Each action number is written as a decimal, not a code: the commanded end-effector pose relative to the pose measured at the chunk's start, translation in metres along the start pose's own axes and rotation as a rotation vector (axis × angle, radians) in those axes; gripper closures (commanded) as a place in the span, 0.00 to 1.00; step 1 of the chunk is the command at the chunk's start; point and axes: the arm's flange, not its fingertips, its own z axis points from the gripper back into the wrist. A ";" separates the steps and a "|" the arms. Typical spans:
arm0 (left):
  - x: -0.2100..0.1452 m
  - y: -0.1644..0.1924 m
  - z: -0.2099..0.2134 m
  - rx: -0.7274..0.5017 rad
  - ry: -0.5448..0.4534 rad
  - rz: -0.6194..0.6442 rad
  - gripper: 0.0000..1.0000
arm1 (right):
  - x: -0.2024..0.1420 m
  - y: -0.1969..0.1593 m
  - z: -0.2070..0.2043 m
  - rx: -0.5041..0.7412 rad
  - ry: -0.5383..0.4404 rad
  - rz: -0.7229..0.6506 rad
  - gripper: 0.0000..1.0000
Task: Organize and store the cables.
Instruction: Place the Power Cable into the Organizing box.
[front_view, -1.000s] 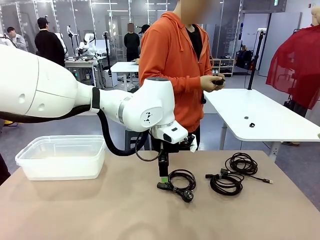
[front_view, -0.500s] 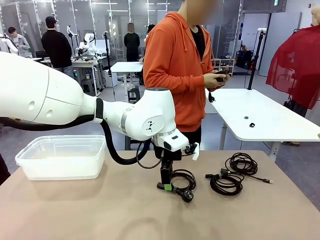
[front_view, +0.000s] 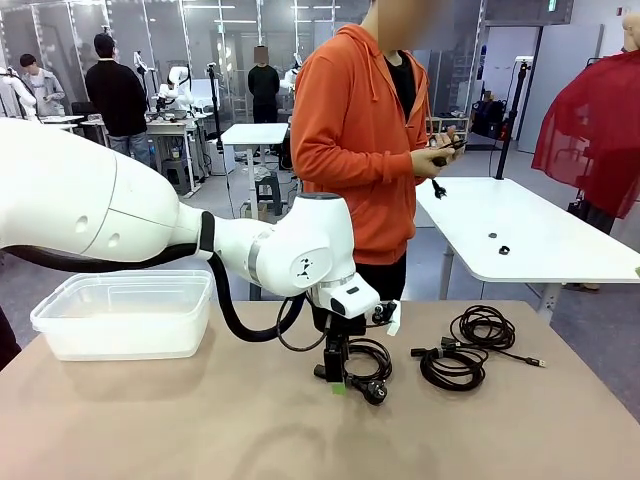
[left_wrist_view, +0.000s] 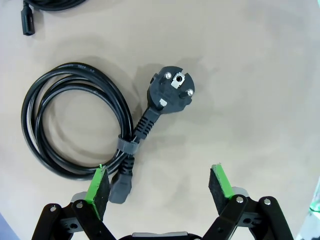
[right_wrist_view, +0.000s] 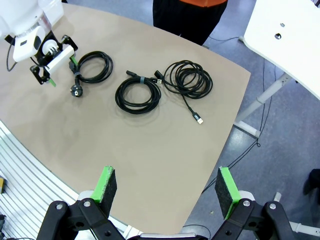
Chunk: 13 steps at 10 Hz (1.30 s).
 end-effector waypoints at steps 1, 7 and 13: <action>0.003 0.004 -0.006 0.038 -0.021 -0.059 0.00 | -0.001 -0.001 0.000 0.005 -0.003 0.003 0.00; 0.005 0.021 -0.024 0.029 0.000 -0.067 0.00 | -0.001 -0.001 0.000 0.005 -0.003 0.003 0.00; 0.004 0.020 -0.032 -0.005 -0.025 -0.058 0.21 | -0.001 -0.001 0.000 0.005 -0.003 0.003 0.00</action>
